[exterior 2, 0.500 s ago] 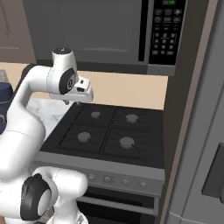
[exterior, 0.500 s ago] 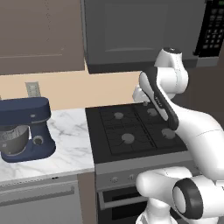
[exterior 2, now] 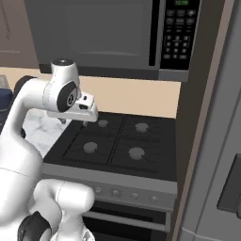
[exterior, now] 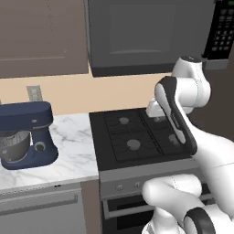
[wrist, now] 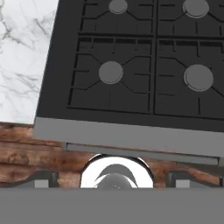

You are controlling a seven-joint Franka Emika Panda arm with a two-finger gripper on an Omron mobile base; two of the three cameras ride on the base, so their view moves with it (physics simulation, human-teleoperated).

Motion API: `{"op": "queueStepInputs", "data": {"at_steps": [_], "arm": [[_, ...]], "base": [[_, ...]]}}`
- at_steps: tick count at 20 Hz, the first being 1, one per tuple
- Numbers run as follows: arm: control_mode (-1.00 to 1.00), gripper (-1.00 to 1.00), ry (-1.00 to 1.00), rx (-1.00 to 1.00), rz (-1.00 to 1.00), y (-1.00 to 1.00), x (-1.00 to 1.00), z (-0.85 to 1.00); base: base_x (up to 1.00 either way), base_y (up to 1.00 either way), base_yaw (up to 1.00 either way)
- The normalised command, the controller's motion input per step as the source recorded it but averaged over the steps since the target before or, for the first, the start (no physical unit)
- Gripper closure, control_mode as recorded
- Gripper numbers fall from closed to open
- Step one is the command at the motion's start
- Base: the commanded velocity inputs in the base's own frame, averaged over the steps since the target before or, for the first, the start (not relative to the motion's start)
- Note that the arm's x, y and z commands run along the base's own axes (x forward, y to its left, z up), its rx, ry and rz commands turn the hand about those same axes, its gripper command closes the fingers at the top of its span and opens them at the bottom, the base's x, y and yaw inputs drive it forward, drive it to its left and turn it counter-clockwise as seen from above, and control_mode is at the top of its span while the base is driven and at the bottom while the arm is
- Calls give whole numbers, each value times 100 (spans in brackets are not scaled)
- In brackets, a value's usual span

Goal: Navigate to the electric kettle.

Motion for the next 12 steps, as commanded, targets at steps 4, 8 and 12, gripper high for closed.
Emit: {"op": "queueStepInputs", "data": {"at_steps": [4, 8, 12], "arm": [[-100, -100, 1, 0, 0, 0, -100, -42], [100, -100, 7, -2, 4, 1, -62, -41], [100, -100, 0, 0, 0, 0, 0, 0]], "base": [[0, 0, 0], [-15, 3, 3], [-45, 19, 33]]}}
